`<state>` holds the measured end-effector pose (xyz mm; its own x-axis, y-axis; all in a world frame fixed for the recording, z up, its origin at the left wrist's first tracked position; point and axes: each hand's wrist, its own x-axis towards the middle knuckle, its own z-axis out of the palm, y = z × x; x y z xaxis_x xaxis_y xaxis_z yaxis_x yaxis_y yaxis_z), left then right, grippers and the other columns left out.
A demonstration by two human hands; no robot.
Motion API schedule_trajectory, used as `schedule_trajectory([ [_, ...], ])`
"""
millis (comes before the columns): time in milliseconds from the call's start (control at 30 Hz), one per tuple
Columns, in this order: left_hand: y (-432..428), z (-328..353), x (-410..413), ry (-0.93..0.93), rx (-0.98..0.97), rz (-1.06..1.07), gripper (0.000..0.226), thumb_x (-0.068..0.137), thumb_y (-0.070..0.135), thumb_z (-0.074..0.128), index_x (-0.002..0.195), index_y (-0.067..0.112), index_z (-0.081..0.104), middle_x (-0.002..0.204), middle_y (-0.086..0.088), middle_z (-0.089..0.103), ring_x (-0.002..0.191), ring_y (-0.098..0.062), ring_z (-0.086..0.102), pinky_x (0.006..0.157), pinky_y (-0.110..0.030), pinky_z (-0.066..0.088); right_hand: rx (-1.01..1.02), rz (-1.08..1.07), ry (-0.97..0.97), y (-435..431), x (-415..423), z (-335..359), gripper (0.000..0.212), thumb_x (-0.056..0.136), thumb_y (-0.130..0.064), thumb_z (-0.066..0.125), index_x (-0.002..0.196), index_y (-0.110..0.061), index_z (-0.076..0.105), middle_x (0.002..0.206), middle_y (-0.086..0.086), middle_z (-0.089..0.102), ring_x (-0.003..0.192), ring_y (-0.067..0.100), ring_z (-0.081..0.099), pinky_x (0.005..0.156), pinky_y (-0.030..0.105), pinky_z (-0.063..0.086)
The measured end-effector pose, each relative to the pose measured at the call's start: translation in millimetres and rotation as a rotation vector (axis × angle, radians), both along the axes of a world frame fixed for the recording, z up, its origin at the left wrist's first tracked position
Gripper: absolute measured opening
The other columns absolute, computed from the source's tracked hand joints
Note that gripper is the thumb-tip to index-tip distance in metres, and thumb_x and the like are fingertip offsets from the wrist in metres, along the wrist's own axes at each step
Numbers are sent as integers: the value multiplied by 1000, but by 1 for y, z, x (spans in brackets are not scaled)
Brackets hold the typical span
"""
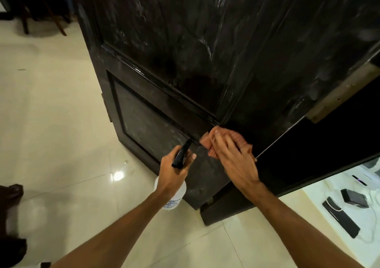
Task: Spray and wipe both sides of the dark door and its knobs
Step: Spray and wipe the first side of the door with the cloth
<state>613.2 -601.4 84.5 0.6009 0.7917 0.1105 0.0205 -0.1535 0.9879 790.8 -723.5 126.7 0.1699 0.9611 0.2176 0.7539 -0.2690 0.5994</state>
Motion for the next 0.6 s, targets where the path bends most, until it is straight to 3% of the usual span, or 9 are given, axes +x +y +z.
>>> schedule_trajectory([
  [33, -1, -1, 0, -2, -17, 4, 15, 94, 39, 73, 102, 29, 65, 87, 6, 68, 83, -21, 67, 82, -49, 61, -33, 10, 53, -2, -3, -3, 103, 79, -23, 82, 159, -10, 18, 166, 14, 11, 145, 32, 26, 101, 50, 50],
  [100, 1, -11, 3, -14, -39, 2, 18, 93, 42, 72, 102, 29, 65, 86, 6, 68, 82, -22, 68, 82, -50, 62, 83, 46, 79, 1, 1, -3, 85, 83, -16, 72, 158, -12, 31, 166, 13, 9, 144, 32, 27, 97, 55, 54],
  [167, 11, -32, 9, -41, -8, -9, 21, 92, 43, 72, 103, 25, 66, 87, 4, 69, 82, -23, 68, 83, -51, 61, 276, 35, -19, 10, 10, -3, 65, 90, -13, 48, 155, -13, 43, 164, 14, 16, 144, 34, 27, 111, 56, 36],
  [233, 22, -53, 17, -73, 37, -18, 20, 94, 41, 72, 100, 24, 65, 86, 3, 68, 81, -23, 67, 81, -52, 60, 344, 6, -65, 20, 12, -6, 62, 94, -16, 34, 156, -13, 42, 165, 14, 17, 147, 36, 23, 114, 55, 22],
  [367, 30, -98, 25, -156, 107, -6, 21, 95, 39, 74, 94, 21, 64, 79, -1, 64, 71, -27, 63, 70, -58, 55, 88, 102, -137, 25, 10, -64, 76, 83, -20, 60, 156, -15, 39, 168, 11, 22, 144, 31, 31, 99, 53, 37],
  [467, 42, -116, 28, -271, 196, 19, 18, 95, 26, 76, 88, 14, 64, 75, -4, 62, 69, -28, 59, 66, -51, 51, 327, 65, -110, 31, 14, -51, 80, 79, -12, 58, 157, -19, 39, 169, 8, 18, 146, 31, 30, 90, 51, 49],
  [533, 52, -115, 36, -296, 186, 25, 17, 95, 22, 76, 87, 13, 64, 73, -5, 61, 67, -29, 58, 64, -49, 50, 469, -25, -100, 36, 19, -33, 81, 79, -13, 54, 158, -16, 37, 170, 10, 12, 150, 34, 20, 104, 60, 39],
  [600, 57, -117, 36, -333, 188, 8, 18, 96, 24, 75, 87, 13, 63, 70, -2, 60, 61, -27, 58, 59, -50, 52, 437, -16, -171, 47, 15, -55, 83, 80, -15, 55, 160, -15, 32, 170, 12, 11, 153, 36, 15, 116, 64, 20],
])
